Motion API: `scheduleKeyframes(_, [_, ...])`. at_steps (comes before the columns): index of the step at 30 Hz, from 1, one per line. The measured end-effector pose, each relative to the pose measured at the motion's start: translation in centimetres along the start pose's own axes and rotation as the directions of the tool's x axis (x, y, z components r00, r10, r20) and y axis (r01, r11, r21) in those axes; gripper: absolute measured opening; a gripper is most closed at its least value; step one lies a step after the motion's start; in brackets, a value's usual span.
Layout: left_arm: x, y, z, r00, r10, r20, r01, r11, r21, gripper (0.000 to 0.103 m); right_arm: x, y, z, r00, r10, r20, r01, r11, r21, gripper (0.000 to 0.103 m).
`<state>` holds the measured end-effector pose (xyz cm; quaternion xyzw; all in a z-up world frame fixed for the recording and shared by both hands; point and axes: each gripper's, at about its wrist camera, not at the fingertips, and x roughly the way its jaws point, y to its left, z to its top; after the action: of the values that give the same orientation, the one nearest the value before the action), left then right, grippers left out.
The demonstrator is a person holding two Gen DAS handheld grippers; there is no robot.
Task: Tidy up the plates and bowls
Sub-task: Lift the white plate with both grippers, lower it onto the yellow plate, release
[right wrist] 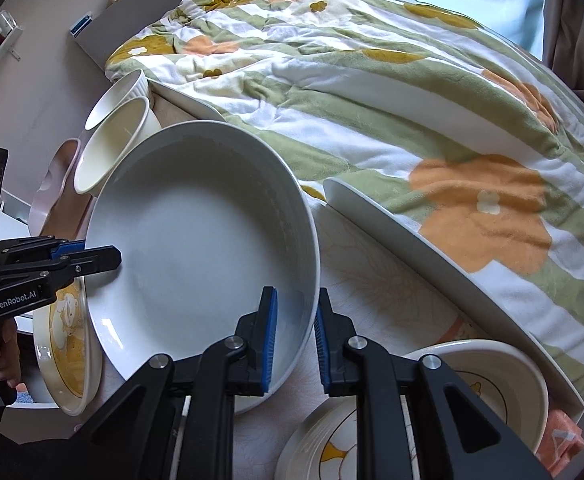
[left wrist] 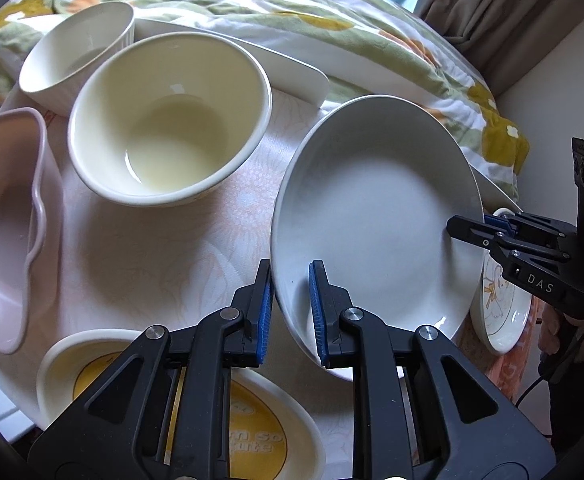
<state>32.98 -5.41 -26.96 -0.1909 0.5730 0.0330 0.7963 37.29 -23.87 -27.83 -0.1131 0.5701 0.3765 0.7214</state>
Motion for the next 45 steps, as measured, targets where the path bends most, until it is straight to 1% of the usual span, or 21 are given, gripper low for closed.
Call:
scheduleKeyframes(5, [-1.8,-0.1,-0.2,1.0,-0.003,0.01,0.003,1.0,0.011,0.016,-1.1,1.0,-0.2,1.0,-0.005,0.005,0.005,1.0,0.02,0.017])
scheduleKeyframes(10, [-4.5,0.9,-1.3,1.0,-0.017,0.024,0.016,0.999,0.035,0.016,-3.3,3.6,-1.0,1.0,-0.01,0.02,0.009,0.999,0.049,0.017])
scheduleKeyframes(14, [-6.5,3.2,-2.9,0.999,-0.032,0.012,0.031,0.998,0.057,0.016,-4.5,6.6,-2.4,0.999,-0.009,0.03,0.007,0.996,0.083,0.017])
scheduleKeyframes(17, [-7.5,5.3,-4.5,0.999,-0.041,-0.009,0.041,0.995,0.094,0.016,-4.9,9.2,-4.0,0.999,-0.012,0.044,0.006,0.991,0.134,0.017])
scheduleKeyframes(20, [-8.1,7.8,-6.1,0.997,-0.063,-0.044,0.068,0.989,0.133,0.016,-4.8,12.3,-5.9,0.998,-0.034,0.051,0.024,0.982,0.189,0.017])
scheduleKeyframes(22, [-8.2,9.3,-7.0,0.994,-0.078,-0.075,0.089,0.983,0.162,0.016,-4.3,14.2,-7.2,0.997,-0.055,0.054,0.04,0.968,0.248,0.017])
scheduleKeyframes(25, [-8.2,11.4,-8.1,0.991,-0.08,-0.103,0.1,0.973,0.209,0.016,-3.4,16.4,-8.8,0.996,-0.071,0.062,0.047,0.942,0.333,0.017])
scheduleKeyframes(29, [-7.9,13.6,-9.0,0.988,-0.085,-0.126,0.114,0.964,0.24,0.016,-2.2,18.7,-10.2,0.994,-0.093,0.06,0.064,0.921,0.384,0.017])
scheduleKeyframes(32, [-7.5,14.7,-9.3,0.987,-0.088,-0.134,0.121,0.958,0.261,0.016,-1.6,19.7,-10.6,0.992,-0.11,0.063,0.074,0.907,0.414,0.017])
scheduleKeyframes(36, [-6.8,15.0,-9.3,0.987,-0.091,-0.135,0.126,0.952,0.278,0.016,-0.9,20.5,-11.1,0.987,-0.151,0.051,0.116,0.9,0.42,0.017])
scheduleKeyframes(39, [-6.2,14.7,-9.3,0.986,-0.096,-0.136,0.132,0.949,0.285,0.016,-0.5,20.5,-11.3,0.986,-0.161,0.044,0.126,0.892,0.435,0.017])
scheduleKeyframes(45, [-5.4,14.2,-9.0,0.986,-0.086,-0.14,0.124,0.948,0.293,0.016,-0.2,20.6,-11.4,0.983,-0.18,0.042,0.145,0.892,0.429,0.017])
